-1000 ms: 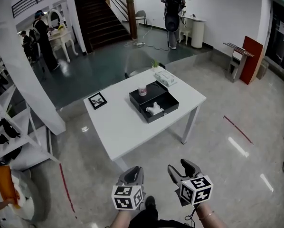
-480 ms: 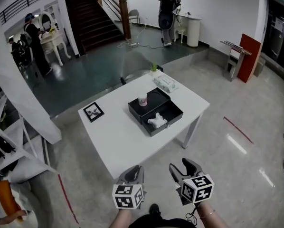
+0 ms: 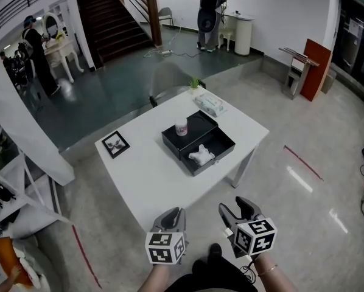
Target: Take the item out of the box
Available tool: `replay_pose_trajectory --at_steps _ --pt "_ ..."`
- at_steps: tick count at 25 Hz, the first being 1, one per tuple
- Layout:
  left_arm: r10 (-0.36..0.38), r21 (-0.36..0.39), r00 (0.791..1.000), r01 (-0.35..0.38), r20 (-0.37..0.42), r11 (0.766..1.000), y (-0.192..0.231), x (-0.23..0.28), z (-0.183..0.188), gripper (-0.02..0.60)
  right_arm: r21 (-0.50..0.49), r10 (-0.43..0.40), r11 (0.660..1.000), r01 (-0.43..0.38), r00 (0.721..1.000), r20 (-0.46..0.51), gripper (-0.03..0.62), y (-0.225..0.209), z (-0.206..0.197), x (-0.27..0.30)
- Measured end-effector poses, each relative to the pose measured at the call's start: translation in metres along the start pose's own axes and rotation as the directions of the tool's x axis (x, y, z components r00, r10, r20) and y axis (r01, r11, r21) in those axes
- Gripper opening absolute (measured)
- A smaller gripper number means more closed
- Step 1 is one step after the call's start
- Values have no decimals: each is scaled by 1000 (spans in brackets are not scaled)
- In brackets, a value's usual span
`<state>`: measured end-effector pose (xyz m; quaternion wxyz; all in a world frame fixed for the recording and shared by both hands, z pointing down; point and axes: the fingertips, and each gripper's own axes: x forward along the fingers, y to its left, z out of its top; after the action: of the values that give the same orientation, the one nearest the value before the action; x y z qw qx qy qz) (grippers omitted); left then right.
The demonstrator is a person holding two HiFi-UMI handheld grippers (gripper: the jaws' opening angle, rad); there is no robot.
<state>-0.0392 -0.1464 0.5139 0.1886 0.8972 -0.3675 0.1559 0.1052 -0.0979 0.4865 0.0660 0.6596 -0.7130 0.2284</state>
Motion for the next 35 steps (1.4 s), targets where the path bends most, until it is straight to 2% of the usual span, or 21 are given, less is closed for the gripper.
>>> replay_pose_trajectory --at_steps 8,22,27,35 --pt "18 -3 1000 -18 1 1000 15 22 10 46 -23 1 1000 -1 1000 7 238 -12 17 30" --pt "107 -40 994 -107 1 993 49 79 43 46 -96 75 992 -78 996 -41 238 -43 58 114" --pt "136 -62 991 -136 9 989 59 94 52 46 -166 88 981 -101 993 -84 238 -52 66 143" --pt "192 -95 981 -190 11 977 72 103 58 46 -224 152 957 -186 975 -161 258 -51 73 181"
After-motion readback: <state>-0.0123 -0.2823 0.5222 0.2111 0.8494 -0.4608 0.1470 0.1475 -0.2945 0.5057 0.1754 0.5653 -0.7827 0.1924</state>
